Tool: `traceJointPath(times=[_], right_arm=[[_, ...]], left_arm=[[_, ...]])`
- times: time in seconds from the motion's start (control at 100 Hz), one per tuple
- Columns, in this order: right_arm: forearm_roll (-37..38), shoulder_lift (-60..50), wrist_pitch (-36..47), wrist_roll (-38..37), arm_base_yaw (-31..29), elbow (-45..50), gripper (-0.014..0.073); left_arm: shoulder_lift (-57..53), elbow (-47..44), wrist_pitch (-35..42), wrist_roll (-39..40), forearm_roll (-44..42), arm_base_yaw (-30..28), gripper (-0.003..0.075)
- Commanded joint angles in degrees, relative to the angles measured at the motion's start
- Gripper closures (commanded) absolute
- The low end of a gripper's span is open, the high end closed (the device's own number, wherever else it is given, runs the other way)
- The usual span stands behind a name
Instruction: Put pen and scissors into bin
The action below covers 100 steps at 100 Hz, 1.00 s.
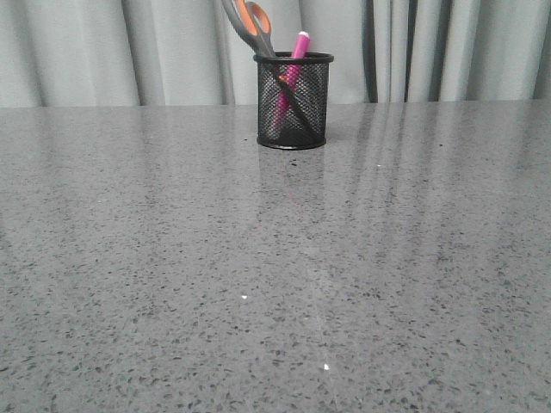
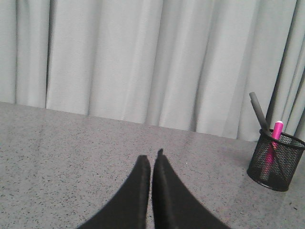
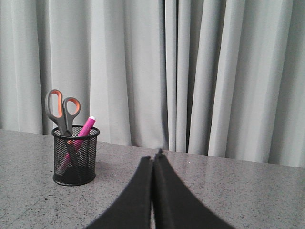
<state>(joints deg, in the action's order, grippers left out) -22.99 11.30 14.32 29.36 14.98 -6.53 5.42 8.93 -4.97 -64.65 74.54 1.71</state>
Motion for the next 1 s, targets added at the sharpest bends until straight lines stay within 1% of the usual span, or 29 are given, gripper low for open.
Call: traceJointPath(times=[0.0, 0.42, 0.46, 0.5, 0.52, 0.53, 0.55, 0.56, 0.57, 0.58, 0.59, 0.6, 0.61, 0.62, 0.63, 0.64, 0.65, 0.66, 0.67, 0.68, 0.7, 0.73, 0.84, 0.99], right_arm=[[0.15, 0.46, 3.71, 0.63, -0.44, -1.37, 0.0652], [0.15, 0.46, 3.71, 0.63, -0.44, -1.37, 0.0652], [0.15, 0.46, 3.71, 0.63, -0.44, -1.37, 0.0652], [0.15, 0.46, 3.71, 0.63, -0.44, -1.37, 0.0652], [0.15, 0.46, 3.71, 0.63, -0.44, -1.37, 0.0652], [0.15, 0.46, 3.71, 0.63, -0.44, -1.37, 0.0652], [0.15, 0.46, 3.71, 0.63, -0.44, -1.37, 0.0652], [0.15, 0.46, 3.71, 0.63, -0.44, -1.37, 0.0652], [0.15, 0.46, 3.71, 0.63, -0.44, -1.37, 0.0652], [0.15, 0.46, 3.71, 0.63, -0.44, -1.37, 0.0652], [0.15, 0.46, 3.71, 0.63, -0.44, -1.37, 0.0652], [0.15, 0.46, 3.71, 0.63, -0.44, -1.37, 0.0652], [0.15, 0.46, 3.71, 0.63, -0.44, -1.37, 0.0652], [0.15, 0.46, 3.71, 0.63, -0.44, -1.37, 0.0652], [0.15, 0.46, 3.71, 0.63, -0.44, -1.37, 0.0652], [0.15, 0.46, 3.71, 0.63, -0.44, -1.37, 0.0652], [0.15, 0.46, 3.71, 0.63, -0.44, -1.37, 0.0652], [0.15, 0.46, 3.71, 0.63, -0.44, -1.37, 0.0652], [0.15, 0.46, 3.71, 0.63, -0.44, -1.37, 0.0652], [0.15, 0.46, 3.71, 0.63, -0.44, -1.37, 0.0652], [0.15, 0.46, 3.71, 0.63, -0.44, -1.37, 0.0652], [0.15, 0.46, 3.71, 0.63, -0.44, -1.37, 0.0652], [0.15, 0.46, 3.71, 0.63, -0.44, -1.37, 0.0652], [0.15, 0.46, 3.71, 0.63, -0.44, -1.37, 0.0652]], left_arm=[[0.51, 1.46, 1.16, 0.50, 0.91, 0.25, 0.0739], [0.51, 1.46, 1.16, 0.50, 0.91, 0.25, 0.0739], [0.51, 1.46, 1.16, 0.61, -1.16, 0.25, 0.0739], [0.51, 1.46, 0.82, 2.74, -6.20, 0.25, 0.0739], [0.51, 1.46, 0.57, 5.51, -10.06, 0.25, 0.0739], [0.51, 1.46, 0.46, 8.10, -11.58, 0.25, 0.0739], [0.51, 1.46, 0.46, 11.38, -16.94, 0.25, 0.0739], [0.51, 1.46, 0.46, 15.20, -19.02, 0.25, 0.0739], [0.51, 1.46, 0.46, 17.32, -23.50, 0.25, 0.0739], [0.51, 1.46, 0.46, 21.90, -25.86, 0.25, 0.0739], [0.51, 1.46, 0.46, 24.28, -30.73, 0.25, 0.0739], [0.51, 1.46, 0.68, 29.11, -33.14, 0.25, 0.0739], [0.51, 1.46, 0.76, 31.50, -37.82, 0.25, 0.0739], [0.51, 1.46, 0.95, 33.84, -40.07, 0.25, 0.0739], [0.51, 1.46, 1.09, 38.42, -42.25, 0.25, 0.0739], [0.51, 1.46, 1.23, 40.58, -44.32, 0.25, 0.0739], [0.51, 1.46, 1.60, 44.66, -48.25, 0.25, 0.0739], [0.51, 1.35, 1.80, 46.56, -51.86, 0.25, 0.0739], [0.51, 1.41, 2.12, 49.85, -53.55, 0.25, 0.0739], [0.51, 1.27, 2.30, 51.25, -56.57, 0.25, 0.0739], [0.51, 1.25, 2.82, 54.55, -59.10, 0.25, 0.0739], [0.51, 0.90, 3.05, 56.40, -62.77, 0.25, 0.0739], [0.31, -0.79, 3.15, 55.65, -64.73, 0.13, 0.0739], [-3.48, -4.87, 2.92, 56.41, -70.79, 0.13, 0.0739]])
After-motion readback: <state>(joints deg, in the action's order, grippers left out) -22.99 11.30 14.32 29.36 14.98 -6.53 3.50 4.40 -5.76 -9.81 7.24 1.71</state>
